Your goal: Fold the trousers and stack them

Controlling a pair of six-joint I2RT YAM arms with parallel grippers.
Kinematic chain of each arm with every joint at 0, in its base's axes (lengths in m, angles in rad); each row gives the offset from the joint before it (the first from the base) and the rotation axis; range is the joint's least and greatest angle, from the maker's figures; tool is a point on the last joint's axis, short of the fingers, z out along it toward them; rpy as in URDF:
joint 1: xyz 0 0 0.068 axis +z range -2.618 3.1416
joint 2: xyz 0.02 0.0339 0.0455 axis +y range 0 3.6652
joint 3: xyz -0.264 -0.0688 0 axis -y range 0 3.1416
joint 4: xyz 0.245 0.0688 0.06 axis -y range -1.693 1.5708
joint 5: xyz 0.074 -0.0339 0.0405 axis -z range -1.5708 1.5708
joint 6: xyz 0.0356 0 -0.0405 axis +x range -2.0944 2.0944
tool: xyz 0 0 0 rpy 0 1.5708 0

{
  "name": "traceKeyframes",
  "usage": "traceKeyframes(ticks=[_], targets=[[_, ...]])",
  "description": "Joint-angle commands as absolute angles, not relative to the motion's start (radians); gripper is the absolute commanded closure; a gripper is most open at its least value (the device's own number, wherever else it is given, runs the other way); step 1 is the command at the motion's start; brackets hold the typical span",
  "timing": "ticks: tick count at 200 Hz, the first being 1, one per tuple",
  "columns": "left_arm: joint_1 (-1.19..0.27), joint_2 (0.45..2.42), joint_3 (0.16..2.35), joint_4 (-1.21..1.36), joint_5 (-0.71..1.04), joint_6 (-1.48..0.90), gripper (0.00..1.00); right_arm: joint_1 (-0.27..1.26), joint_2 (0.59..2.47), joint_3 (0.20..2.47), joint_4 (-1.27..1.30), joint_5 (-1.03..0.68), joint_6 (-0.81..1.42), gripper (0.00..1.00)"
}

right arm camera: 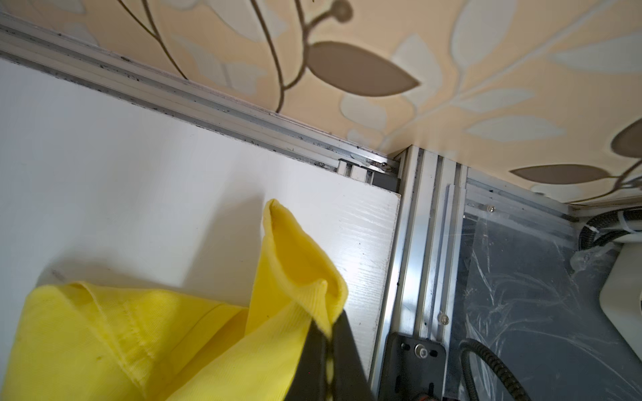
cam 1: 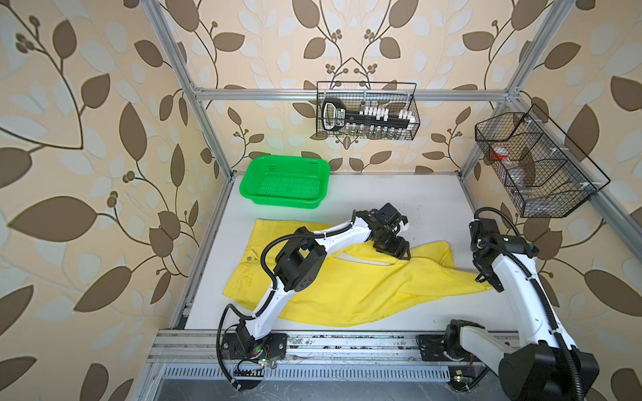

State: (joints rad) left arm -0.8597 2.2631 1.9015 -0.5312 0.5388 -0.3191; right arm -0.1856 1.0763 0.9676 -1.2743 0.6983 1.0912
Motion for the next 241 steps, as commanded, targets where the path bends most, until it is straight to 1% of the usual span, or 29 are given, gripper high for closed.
traceKeyframes(ticks=[1, 22, 39, 56, 92, 110, 125, 144, 173, 208, 224, 229, 241], targets=[[-0.843, 2.258, 1.952, -0.498, 0.545, -0.337, 0.27, -0.19, 1.055, 0.929, -1.265, 0.738, 1.079, 1.0], [-0.841, 2.36, 2.04, -0.54, 0.535, -0.36, 0.29, -0.189, 1.025, 0.916, -1.255, 0.741, 1.033, 1.0], [-0.841, 2.397, 2.073, -0.508, 0.535, -0.37, 0.3, -0.19, 1.005, 0.91, -1.267, 0.722, 1.012, 1.0], [-0.841, 2.431, 2.103, -0.526, 0.54, -0.368, 0.34, -0.19, 0.979, 0.894, -1.27, 0.707, 0.997, 1.0], [-0.84, 2.452, 2.058, -0.513, 0.537, -0.35, 0.44, -0.19, 0.959, 0.877, -1.266, 0.706, 0.961, 1.0], [-0.839, 2.474, 2.059, -0.541, 0.492, -0.319, 0.47, -0.187, 0.961, 0.877, -1.265, 0.691, 0.959, 1.0], [-0.836, 2.486, 2.057, -0.578, 0.408, -0.276, 0.49, -0.177, 0.962, 0.881, -1.265, 0.679, 0.966, 1.0], [-0.814, 2.491, 2.057, -0.635, 0.248, -0.24, 0.56, -0.158, 0.969, 0.878, -1.259, 0.677, 0.965, 1.0], [-0.762, 2.458, 1.996, -0.672, 0.027, -0.216, 0.56, -0.124, 0.982, 0.878, -1.244, 0.67, 0.979, 1.0], [-0.695, 2.422, 1.985, -0.659, -0.145, -0.262, 0.57, -0.057, 1.029, 0.926, -1.27, 0.709, 1.017, 1.0], [-0.684, 2.438, 2.04, -0.694, -0.195, -0.3, 0.57, -0.023, 1.044, 0.944, -1.288, 0.721, 1.043, 1.0], [-0.683, 2.445, 2.088, -0.706, -0.205, -0.312, 0.57, -0.021, 1.048, 0.945, -1.29, 0.719, 1.048, 1.0], [-0.683, 2.452, 2.123, -0.717, -0.219, -0.335, 0.57, -0.023, 1.06, 0.942, -1.278, 0.721, 1.053, 1.0]])
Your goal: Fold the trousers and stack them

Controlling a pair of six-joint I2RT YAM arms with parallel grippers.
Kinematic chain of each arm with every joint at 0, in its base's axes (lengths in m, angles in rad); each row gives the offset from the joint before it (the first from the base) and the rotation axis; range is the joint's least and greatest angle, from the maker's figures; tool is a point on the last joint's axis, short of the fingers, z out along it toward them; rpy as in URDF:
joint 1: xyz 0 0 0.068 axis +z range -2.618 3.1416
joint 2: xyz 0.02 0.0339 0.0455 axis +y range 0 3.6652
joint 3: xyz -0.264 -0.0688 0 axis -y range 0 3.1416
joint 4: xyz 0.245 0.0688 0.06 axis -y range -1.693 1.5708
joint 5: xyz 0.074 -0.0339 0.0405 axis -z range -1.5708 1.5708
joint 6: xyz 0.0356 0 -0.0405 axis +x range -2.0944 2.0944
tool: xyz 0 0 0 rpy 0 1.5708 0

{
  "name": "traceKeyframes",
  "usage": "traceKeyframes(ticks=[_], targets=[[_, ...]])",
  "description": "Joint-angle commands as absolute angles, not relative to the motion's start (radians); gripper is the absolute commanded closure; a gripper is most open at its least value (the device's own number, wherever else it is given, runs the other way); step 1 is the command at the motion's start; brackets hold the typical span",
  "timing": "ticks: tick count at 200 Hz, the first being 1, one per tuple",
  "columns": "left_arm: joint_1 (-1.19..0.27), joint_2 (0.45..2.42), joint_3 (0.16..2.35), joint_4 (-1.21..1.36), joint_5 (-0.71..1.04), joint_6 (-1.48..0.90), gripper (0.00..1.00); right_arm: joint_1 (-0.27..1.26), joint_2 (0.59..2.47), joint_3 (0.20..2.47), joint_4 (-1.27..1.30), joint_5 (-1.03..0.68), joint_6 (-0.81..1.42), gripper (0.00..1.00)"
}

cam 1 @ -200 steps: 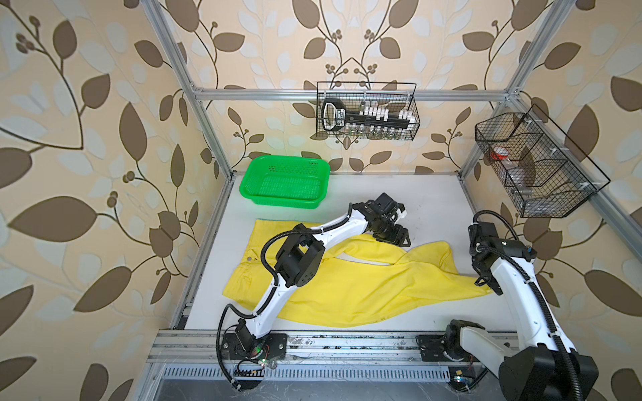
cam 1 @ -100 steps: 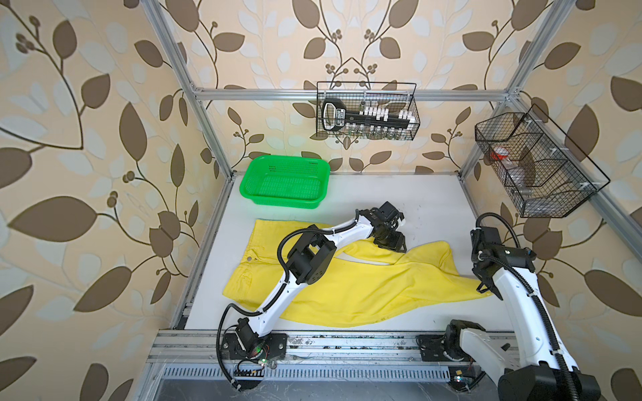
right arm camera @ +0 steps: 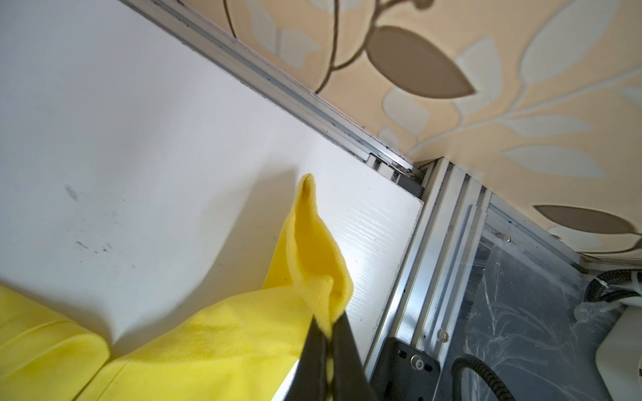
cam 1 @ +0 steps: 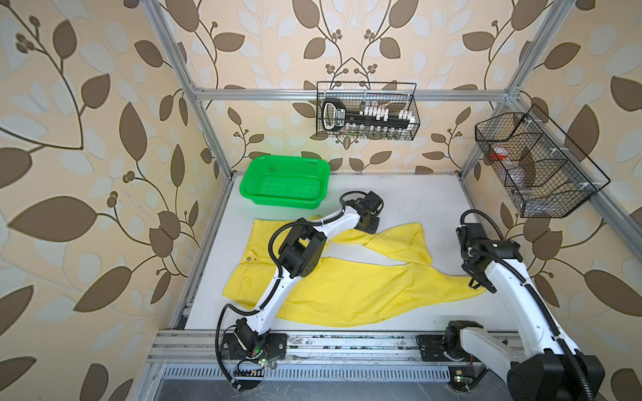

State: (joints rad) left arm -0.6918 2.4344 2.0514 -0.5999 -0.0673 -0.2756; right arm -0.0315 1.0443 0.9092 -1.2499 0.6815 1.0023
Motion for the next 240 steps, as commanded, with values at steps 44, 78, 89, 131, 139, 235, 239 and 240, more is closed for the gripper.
traceKeyframes(ticks=[44, 78, 89, 131, 139, 235, 239, 240], targets=[[-0.683, 2.385, 2.143, -0.704, -0.113, -0.391, 0.46, -0.136, 1.166, 0.977, -1.152, 0.696, 1.023, 1.0], [-0.684, 2.249, 2.059, -0.649, 0.04, -0.419, 0.35, -0.203, 1.277, 1.029, -1.076, 0.653, 1.052, 1.0], [-0.685, 2.208, 2.008, -0.636, 0.102, -0.439, 0.32, -0.216, 1.313, 1.052, -1.057, 0.646, 1.064, 1.0], [-0.73, 2.05, 1.797, -0.605, 0.216, -0.479, 0.29, -0.285, 1.501, 1.106, -0.992, 0.644, 1.121, 1.0], [-0.737, 2.022, 1.753, -0.605, 0.224, -0.482, 0.29, -0.301, 1.517, 1.107, -0.96, 0.64, 1.116, 1.0], [-0.773, 1.835, 1.265, -0.524, 0.319, -0.467, 0.39, -0.329, 1.67, 1.133, -0.65, 0.33, 0.89, 0.77], [-0.774, 1.835, 1.257, -0.524, 0.32, -0.466, 0.4, -0.33, 1.667, 1.136, -0.65, 0.324, 0.89, 0.77], [-0.774, 1.835, 1.254, -0.524, 0.319, -0.465, 0.4, -0.33, 1.666, 1.136, -0.649, 0.32, 0.89, 0.77]])
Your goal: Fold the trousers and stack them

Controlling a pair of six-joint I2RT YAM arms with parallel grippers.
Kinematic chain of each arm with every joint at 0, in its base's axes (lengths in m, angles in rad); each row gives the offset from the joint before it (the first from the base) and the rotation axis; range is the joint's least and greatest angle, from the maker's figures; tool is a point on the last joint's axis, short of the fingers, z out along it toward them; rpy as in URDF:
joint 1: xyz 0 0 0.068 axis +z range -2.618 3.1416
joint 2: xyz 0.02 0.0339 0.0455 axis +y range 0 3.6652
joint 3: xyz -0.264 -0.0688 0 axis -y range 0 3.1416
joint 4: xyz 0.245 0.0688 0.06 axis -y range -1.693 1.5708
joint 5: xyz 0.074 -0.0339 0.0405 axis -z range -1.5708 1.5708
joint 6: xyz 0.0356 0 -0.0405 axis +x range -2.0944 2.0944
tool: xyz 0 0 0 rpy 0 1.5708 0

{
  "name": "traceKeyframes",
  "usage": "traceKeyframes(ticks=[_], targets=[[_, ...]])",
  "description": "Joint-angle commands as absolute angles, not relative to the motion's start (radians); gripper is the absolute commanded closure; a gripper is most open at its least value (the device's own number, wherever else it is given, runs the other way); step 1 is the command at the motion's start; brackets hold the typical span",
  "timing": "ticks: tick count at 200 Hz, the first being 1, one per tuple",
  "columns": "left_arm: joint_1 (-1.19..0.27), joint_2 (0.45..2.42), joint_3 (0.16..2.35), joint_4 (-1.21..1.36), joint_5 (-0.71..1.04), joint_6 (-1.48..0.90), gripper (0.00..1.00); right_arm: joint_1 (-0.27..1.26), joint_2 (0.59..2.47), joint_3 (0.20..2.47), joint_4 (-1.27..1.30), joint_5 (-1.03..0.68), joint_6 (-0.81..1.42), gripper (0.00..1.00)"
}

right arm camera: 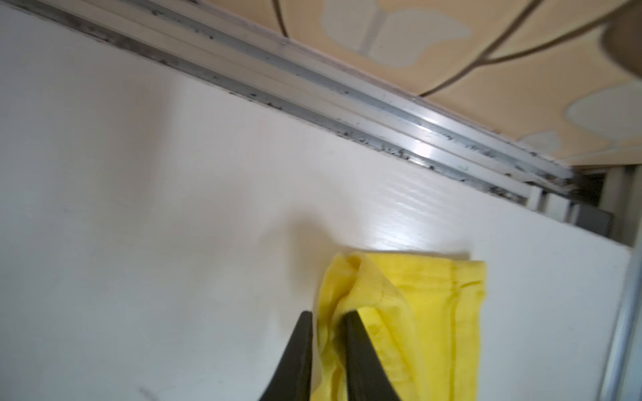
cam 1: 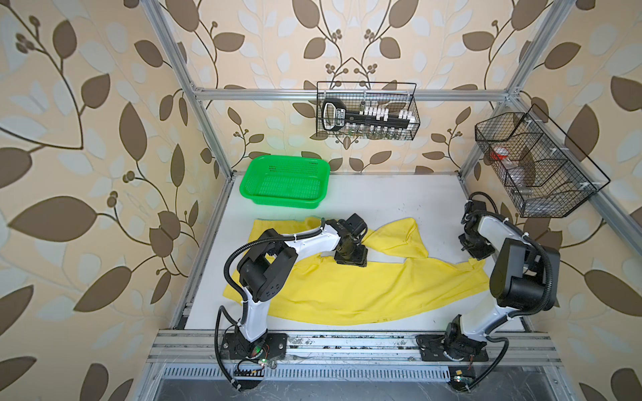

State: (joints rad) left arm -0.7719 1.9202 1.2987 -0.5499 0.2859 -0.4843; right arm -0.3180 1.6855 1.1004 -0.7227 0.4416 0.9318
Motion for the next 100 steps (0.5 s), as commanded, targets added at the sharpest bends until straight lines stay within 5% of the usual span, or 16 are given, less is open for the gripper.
traceKeyframes(ticks=[1, 29, 58, 100], targets=[[-0.773, 1.835, 1.252, -0.525, 0.319, -0.465, 0.4, -0.33, 1.665, 1.137, -0.647, 0.317, 0.888, 0.76], [-0.775, 1.839, 1.193, -0.516, 0.287, -0.445, 0.42, -0.334, 1.651, 1.143, -0.568, 0.166, 0.86, 0.7], [-0.775, 1.853, 1.186, -0.559, 0.207, -0.425, 0.43, -0.334, 1.655, 1.154, -0.599, 0.221, 0.821, 0.59], [-0.775, 1.834, 1.202, -0.557, 0.187, -0.446, 0.44, -0.286, 1.564, 1.124, -0.66, 0.285, 0.694, 0.58]])
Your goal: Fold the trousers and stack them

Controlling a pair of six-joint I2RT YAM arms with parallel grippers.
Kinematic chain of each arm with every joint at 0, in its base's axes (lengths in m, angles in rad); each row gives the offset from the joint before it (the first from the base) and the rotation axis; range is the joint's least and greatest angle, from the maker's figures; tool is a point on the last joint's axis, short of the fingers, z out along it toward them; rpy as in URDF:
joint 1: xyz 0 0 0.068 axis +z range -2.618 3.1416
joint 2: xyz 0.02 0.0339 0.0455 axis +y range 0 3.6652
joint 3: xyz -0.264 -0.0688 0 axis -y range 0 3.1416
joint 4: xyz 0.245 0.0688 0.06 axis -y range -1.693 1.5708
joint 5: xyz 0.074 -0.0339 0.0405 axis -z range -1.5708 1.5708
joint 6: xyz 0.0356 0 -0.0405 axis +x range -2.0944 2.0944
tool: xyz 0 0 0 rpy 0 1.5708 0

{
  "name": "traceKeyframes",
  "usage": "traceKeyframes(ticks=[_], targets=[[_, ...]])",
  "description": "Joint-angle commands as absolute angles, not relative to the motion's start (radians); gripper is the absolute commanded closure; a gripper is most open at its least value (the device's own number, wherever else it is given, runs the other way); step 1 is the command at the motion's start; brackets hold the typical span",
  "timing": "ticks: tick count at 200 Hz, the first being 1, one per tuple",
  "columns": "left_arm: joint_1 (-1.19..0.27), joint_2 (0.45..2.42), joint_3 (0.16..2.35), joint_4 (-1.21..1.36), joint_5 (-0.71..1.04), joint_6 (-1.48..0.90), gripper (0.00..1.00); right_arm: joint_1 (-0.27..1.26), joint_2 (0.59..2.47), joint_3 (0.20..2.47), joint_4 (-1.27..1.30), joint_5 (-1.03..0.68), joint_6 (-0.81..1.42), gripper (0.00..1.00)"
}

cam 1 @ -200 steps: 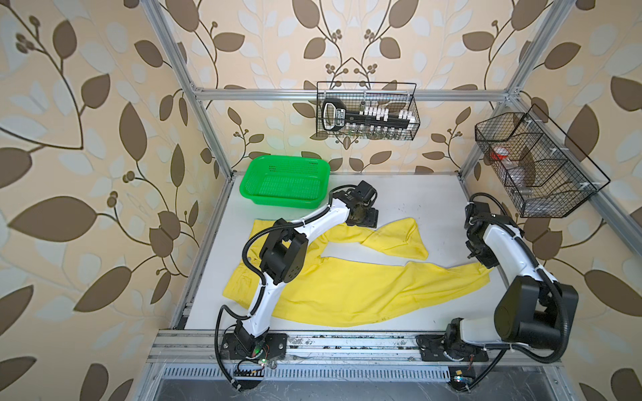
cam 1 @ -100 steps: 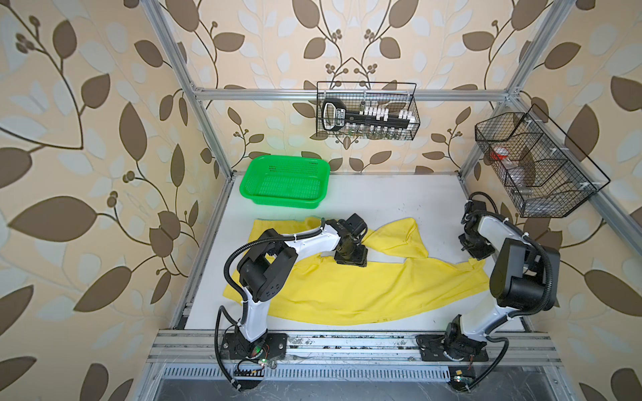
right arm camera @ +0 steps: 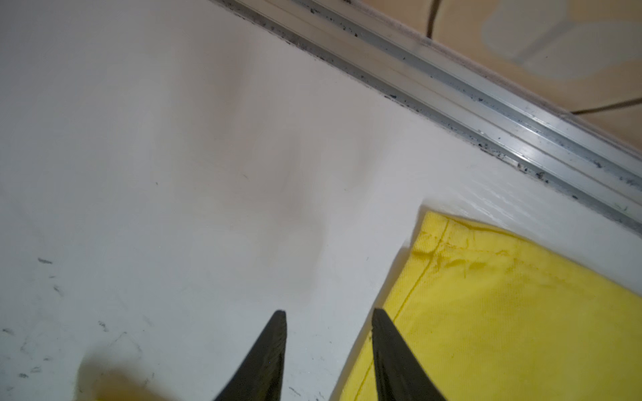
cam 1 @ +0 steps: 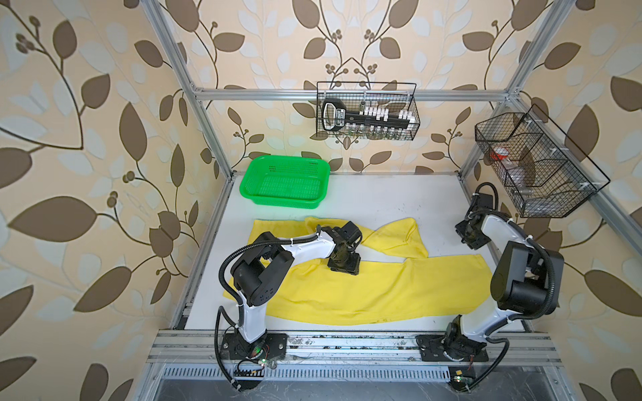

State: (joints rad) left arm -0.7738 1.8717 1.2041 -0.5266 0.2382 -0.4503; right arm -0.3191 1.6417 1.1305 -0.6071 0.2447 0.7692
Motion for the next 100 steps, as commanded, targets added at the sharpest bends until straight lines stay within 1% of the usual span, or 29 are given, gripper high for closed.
traceKeyframes(ticks=[1, 18, 36, 53, 61, 78, 90, 93, 100], targets=[[-0.775, 1.833, 1.201, -0.557, 0.186, -0.446, 0.44, -0.286, 1.561, 1.122, -0.662, 0.285, 0.693, 0.58], [-0.771, 1.824, 1.224, -0.568, 0.172, -0.437, 0.4, -0.251, 1.522, 1.072, -0.674, 0.267, 0.665, 0.56], [-0.761, 1.803, 1.266, -0.587, 0.172, -0.422, 0.35, -0.191, 1.483, 1.031, -0.654, 0.226, 0.614, 0.47], [-0.754, 1.791, 1.32, -0.62, 0.174, -0.407, 0.3, -0.141, 1.459, 1.02, -0.631, 0.182, 0.52, 0.44], [-0.751, 1.784, 1.345, -0.636, 0.179, -0.401, 0.29, -0.115, 1.444, 1.013, -0.613, 0.159, 0.468, 0.39], [-0.738, 1.763, 1.381, -0.654, 0.192, -0.392, 0.25, -0.065, 1.421, 1.0, -0.585, 0.089, 0.364, 0.36], [-0.723, 1.749, 1.405, -0.674, 0.192, -0.384, 0.23, -0.019, 1.413, 0.999, -0.583, 0.052, 0.305, 0.36], [-0.718, 1.745, 1.41, -0.681, 0.19, -0.382, 0.2, -0.005, 1.412, 0.998, -0.584, 0.04, 0.285, 0.36], [-0.706, 1.738, 1.418, -0.693, 0.185, -0.378, 0.19, 0.034, 1.41, 0.995, -0.59, 0.045, 0.244, 0.36]])
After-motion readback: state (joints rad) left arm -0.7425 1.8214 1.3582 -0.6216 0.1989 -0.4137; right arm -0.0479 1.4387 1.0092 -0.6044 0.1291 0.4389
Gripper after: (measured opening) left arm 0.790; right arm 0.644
